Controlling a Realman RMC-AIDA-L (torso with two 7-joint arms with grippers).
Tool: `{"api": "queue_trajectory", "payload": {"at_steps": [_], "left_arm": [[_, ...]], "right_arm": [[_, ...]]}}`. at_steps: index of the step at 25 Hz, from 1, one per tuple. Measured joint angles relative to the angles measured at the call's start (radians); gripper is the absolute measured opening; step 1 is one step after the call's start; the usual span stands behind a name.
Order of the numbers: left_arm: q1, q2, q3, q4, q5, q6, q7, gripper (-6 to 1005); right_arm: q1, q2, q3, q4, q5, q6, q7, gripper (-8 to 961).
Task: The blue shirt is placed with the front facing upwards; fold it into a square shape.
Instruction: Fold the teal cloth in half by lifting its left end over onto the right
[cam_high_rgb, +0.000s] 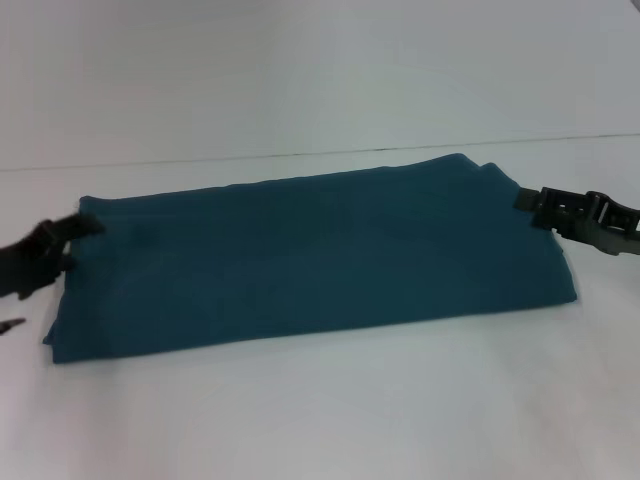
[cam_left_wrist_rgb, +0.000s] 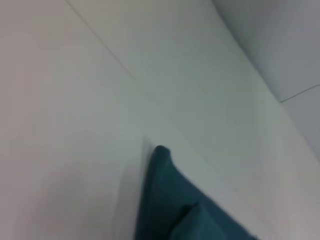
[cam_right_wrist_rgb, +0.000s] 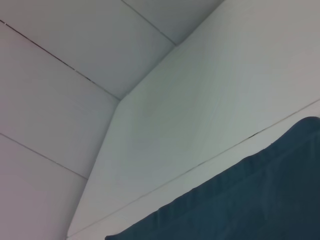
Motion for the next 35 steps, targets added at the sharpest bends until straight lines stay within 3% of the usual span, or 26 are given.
{"api": "queue_trajectory", "payload": {"at_steps": [8, 12, 15, 19, 22, 29, 35], "left_arm": [[-0.002, -0.015, 0.074, -0.008, 0.001, -0.059, -0.002, 727], [0.020, -0.011, 0.067, 0.056, -0.005, 0.049, -0.006, 727], [0.033, 0.010, 0.077, 0.119, 0.019, 0.173, -0.003, 728], [0.029, 0.036, 0.084, 0.205, 0.162, 0.308, -0.008, 728], [0.022, 0.035, 0.093, 0.267, 0.276, 0.351, -0.011, 729], [0.027, 0.030, 0.099, 0.290, 0.301, 0.302, -0.077, 823], [0.020, 0.018, 0.121, 0.272, 0.315, 0.204, -0.091, 844]], "right_arm": [[-0.002, 0.000, 0.001, 0.001, 0.000, -0.005, 0.000, 626], [-0.004, -0.002, 0.004, 0.001, 0.001, -0.008, 0.000, 626], [-0.003, -0.004, 0.004, 0.001, 0.001, -0.009, 0.000, 626], [0.000, -0.005, -0.001, -0.002, 0.001, -0.008, 0.000, 626], [0.003, -0.005, -0.002, -0.002, 0.001, -0.008, 0.000, 626], [0.004, -0.005, -0.003, 0.000, 0.000, -0.007, 0.000, 626], [0.004, -0.005, -0.002, 0.000, 0.000, -0.003, 0.000, 626]]}}
